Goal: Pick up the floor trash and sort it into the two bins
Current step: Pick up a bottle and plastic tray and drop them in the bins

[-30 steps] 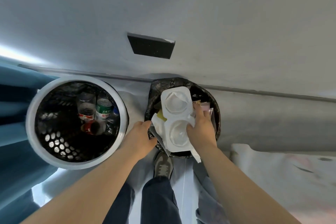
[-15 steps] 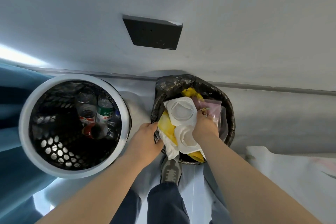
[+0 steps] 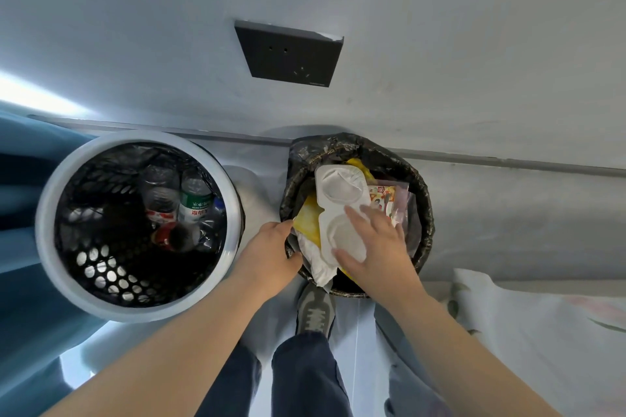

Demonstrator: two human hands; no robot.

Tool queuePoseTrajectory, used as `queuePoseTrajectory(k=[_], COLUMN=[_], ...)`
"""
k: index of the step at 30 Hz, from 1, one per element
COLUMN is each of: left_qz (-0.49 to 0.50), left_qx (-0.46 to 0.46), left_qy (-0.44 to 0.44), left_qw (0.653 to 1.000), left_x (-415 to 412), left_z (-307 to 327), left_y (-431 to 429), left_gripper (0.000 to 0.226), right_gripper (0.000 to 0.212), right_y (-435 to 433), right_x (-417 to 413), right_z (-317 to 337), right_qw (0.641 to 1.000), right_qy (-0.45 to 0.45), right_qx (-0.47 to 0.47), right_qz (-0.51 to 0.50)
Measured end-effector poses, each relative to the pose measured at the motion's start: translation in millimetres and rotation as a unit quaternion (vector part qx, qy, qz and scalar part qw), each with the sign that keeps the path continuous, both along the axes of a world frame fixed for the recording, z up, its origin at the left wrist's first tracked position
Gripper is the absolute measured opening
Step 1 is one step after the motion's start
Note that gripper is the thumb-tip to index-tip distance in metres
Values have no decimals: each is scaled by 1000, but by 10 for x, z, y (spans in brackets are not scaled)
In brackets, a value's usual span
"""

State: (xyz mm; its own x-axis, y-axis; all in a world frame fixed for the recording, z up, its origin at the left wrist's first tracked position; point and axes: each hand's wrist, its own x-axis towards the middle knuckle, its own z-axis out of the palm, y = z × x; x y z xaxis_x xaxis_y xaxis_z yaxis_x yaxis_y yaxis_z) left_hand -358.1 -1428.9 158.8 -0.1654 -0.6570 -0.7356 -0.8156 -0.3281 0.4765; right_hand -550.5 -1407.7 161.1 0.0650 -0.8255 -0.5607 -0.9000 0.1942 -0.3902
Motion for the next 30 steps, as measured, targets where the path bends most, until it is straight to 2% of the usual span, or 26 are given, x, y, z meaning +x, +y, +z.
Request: queuePoseTrajectory(k=[3,9,14,16,19,24,27,30], left_qz=[0,-2,-16,-13,4,16,6,-21], left_qx=[-3,-16,-23,-12,3,15,16,14], left_qy=[8,17,11,11,12,6,1,-6], left_qw=[1000,1000,1000,1000,1000,1000,1000,1000], left_x=[8,21,37,44,53,120,192,281], left_z=[16,8,15,24,89,401,690,1062], left_y=[-3,14,7,9,14,19,16,15], left_gripper=[53,52,47,53,54,45,45,44], right_gripper=[78,69,67,69,76,77,73,58], right_y=[145,49,-76,-141,-199,-184,-181,-186], right_x=[-24,19,32,45,74,75,84,106], right_z=[-96,-409,-660,-678,-517,57,438,900], right_qw=[990,984,963,956,958,980,987,988], right_qy=[40,38,27,38,59,71,49,56], right_qx=[93,149,243,260,250,151,114,81], right_qz=[99,92,115,129,126,110,104,116])
